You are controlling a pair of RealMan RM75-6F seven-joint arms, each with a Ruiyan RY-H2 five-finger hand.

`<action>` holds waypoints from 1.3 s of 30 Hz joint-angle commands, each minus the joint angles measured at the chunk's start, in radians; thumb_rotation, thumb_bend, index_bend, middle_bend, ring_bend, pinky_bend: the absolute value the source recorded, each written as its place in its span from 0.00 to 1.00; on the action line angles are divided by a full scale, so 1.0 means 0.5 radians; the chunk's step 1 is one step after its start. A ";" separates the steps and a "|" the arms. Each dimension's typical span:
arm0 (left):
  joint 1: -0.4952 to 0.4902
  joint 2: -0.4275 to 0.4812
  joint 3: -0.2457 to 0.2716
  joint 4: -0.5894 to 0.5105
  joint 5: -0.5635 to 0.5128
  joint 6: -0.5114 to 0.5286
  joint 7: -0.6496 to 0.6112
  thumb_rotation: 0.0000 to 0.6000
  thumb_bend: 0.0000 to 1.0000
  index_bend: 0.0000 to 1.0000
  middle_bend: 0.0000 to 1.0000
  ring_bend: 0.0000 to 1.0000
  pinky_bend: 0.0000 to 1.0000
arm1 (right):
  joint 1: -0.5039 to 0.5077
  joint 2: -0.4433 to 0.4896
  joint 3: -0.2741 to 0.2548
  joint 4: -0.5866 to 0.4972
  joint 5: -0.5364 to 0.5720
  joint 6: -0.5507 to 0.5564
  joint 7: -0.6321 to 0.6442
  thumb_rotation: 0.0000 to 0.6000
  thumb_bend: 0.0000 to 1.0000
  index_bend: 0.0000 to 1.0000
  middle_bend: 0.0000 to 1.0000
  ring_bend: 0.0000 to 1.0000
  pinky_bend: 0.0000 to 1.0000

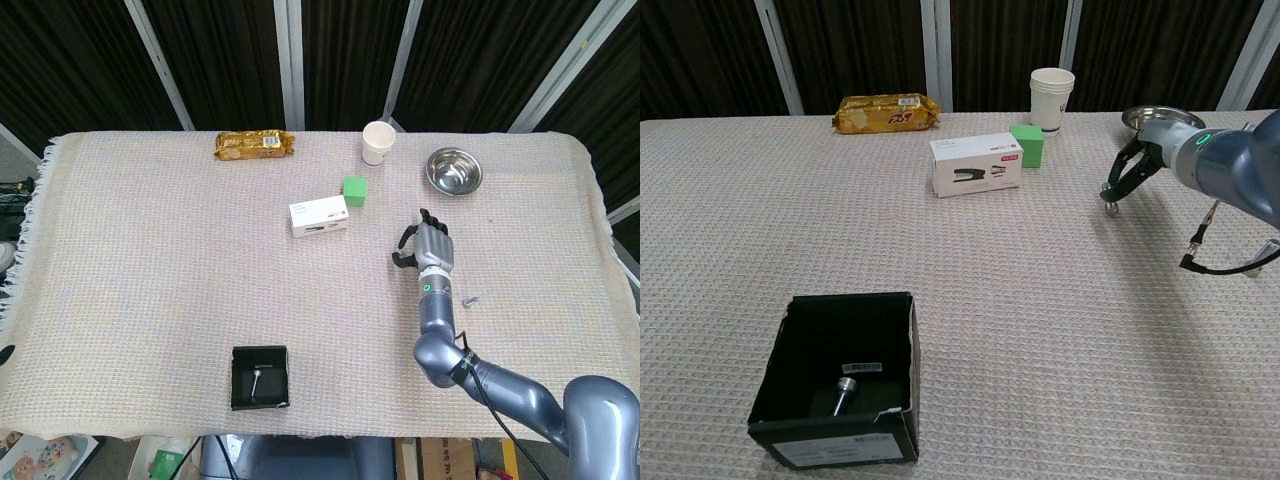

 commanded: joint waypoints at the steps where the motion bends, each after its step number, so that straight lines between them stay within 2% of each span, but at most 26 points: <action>1: -0.001 0.000 -0.001 0.000 -0.003 -0.002 0.000 1.00 0.04 0.05 0.00 0.00 0.13 | 0.003 0.005 0.000 0.008 0.016 -0.009 0.008 1.00 0.34 0.62 0.00 0.00 0.00; 18: 0.002 -0.001 0.000 0.000 0.005 0.007 0.000 1.00 0.04 0.06 0.00 0.00 0.13 | 0.006 0.038 0.022 0.027 0.109 -0.050 0.079 1.00 0.34 0.62 0.00 0.00 0.00; 39: 0.004 -0.001 0.000 -0.004 0.003 0.010 0.004 1.00 0.04 0.06 0.00 0.00 0.13 | 0.017 0.060 -0.019 0.044 0.160 -0.099 0.107 1.00 0.34 0.61 0.00 0.00 0.00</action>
